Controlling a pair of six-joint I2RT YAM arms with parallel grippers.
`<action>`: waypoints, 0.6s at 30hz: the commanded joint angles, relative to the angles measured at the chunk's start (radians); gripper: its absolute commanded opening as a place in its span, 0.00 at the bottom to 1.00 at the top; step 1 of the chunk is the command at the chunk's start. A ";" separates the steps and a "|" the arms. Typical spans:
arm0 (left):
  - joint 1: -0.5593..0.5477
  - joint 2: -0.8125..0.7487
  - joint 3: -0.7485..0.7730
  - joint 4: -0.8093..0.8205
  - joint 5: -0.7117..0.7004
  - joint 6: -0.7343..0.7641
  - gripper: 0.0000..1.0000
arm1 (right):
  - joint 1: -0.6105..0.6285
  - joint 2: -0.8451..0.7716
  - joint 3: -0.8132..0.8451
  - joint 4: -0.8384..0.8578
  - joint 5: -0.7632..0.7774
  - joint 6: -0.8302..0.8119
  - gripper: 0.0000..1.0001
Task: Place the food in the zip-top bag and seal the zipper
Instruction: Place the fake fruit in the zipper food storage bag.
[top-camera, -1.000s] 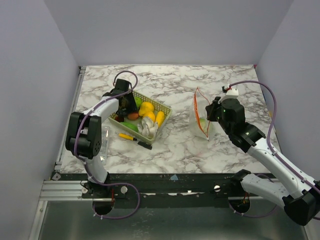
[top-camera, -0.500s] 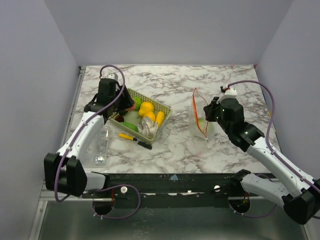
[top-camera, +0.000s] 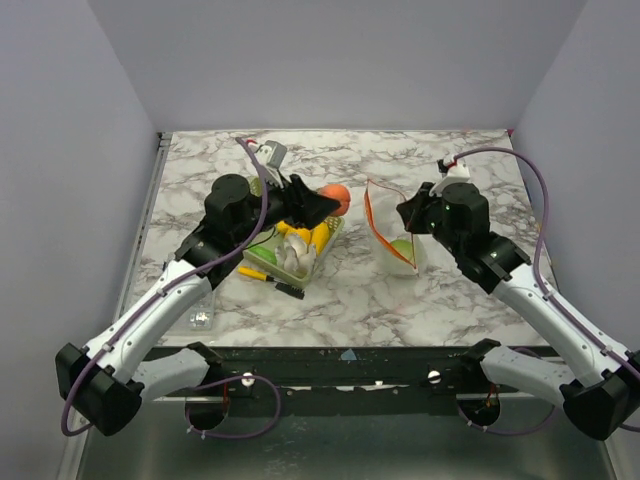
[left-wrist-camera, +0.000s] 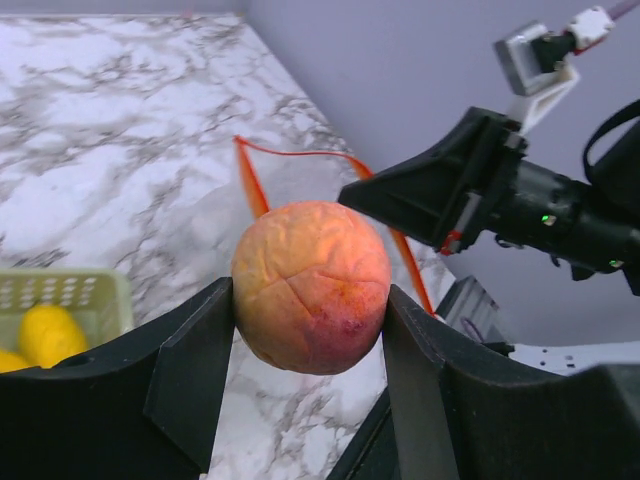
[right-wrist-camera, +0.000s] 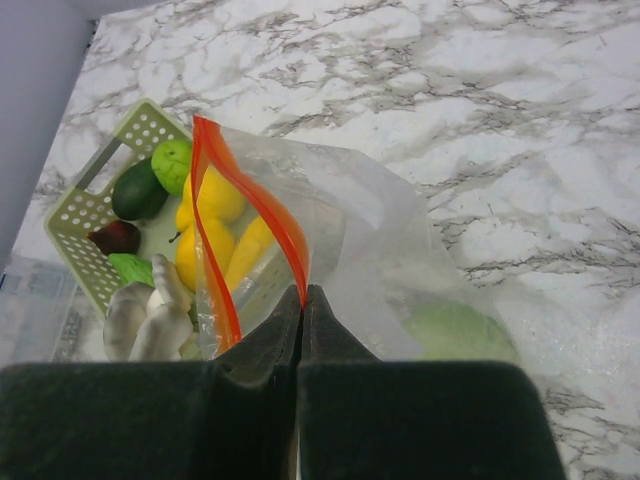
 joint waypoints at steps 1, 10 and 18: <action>-0.097 0.100 0.091 0.176 0.010 -0.015 0.00 | 0.000 0.024 0.048 -0.030 -0.057 0.018 0.01; -0.261 0.262 0.224 0.066 -0.197 0.134 0.00 | 0.000 0.017 0.045 -0.022 -0.093 0.054 0.01; -0.276 0.369 0.221 0.050 -0.255 0.141 0.00 | 0.000 0.006 0.054 -0.016 -0.074 0.089 0.01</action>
